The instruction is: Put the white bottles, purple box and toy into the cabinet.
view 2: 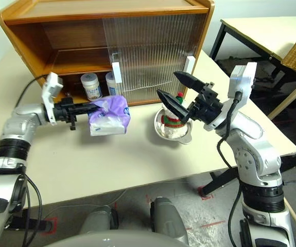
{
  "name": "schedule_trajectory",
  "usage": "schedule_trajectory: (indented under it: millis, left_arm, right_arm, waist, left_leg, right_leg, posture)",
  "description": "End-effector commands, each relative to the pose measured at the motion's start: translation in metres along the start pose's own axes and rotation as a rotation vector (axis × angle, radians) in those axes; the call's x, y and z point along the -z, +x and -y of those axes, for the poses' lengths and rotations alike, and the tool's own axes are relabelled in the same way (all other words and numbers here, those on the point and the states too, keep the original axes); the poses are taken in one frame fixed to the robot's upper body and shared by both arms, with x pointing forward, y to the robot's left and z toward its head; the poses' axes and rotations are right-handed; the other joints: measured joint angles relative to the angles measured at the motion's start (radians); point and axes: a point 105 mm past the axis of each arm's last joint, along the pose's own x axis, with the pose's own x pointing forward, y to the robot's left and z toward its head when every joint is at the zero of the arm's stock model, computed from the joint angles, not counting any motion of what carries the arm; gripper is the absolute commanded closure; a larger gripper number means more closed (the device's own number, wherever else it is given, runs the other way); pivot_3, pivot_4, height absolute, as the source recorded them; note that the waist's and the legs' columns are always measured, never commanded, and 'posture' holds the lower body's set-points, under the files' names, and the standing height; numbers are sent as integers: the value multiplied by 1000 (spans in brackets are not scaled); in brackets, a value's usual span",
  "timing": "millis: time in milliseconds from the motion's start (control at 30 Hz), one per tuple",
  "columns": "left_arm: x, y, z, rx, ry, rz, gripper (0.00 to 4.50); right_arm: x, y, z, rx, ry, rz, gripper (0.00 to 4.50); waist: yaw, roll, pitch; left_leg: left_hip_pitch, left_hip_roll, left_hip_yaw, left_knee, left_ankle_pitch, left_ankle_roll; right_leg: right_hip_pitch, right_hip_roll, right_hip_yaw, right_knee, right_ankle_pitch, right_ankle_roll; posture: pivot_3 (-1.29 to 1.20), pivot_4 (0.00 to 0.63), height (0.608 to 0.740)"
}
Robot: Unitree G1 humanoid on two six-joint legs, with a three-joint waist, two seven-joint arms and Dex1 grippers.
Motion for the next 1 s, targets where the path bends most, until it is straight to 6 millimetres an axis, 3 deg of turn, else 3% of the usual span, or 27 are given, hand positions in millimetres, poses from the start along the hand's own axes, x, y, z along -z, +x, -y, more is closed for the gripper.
schedule_trajectory:
  millis: [33,267,400,1000]
  left_arm:
    - [-19,-15,4,-38,-36,41,4458]
    - [-60,-36,-26,-354,-89,173,4458]
    - [-77,-36,-40,-514,-79,241,4458]
    - [-90,-6,-57,-872,-178,409,4458]
  right_arm:
    - [3,5,-1,-25,0,8,0]
    - [6,12,-1,-55,8,18,0]
    - [7,14,-1,-64,10,20,0]
    - [9,9,-4,-55,10,15,0]
  waist:
    - [1,0,0]
    - [25,0,0]
    - [41,0,0]
    - [55,0,0]
  left_leg:
    - [0,0,0,0,0,0]
    - [1,0,-2,0,0,0]
    - [1,-1,-2,0,0,0]
    - [1,-1,1,1,0,0]
  right_leg:
    - [0,0,0,0,0,0]
    - [0,0,1,1,0,0]
    - [0,0,1,1,0,0]
    - [1,0,3,0,1,1]
  posture:
    - [-49,0,740]
    - [-13,0,740]
    - [-9,0,740]
    - [-44,0,740]
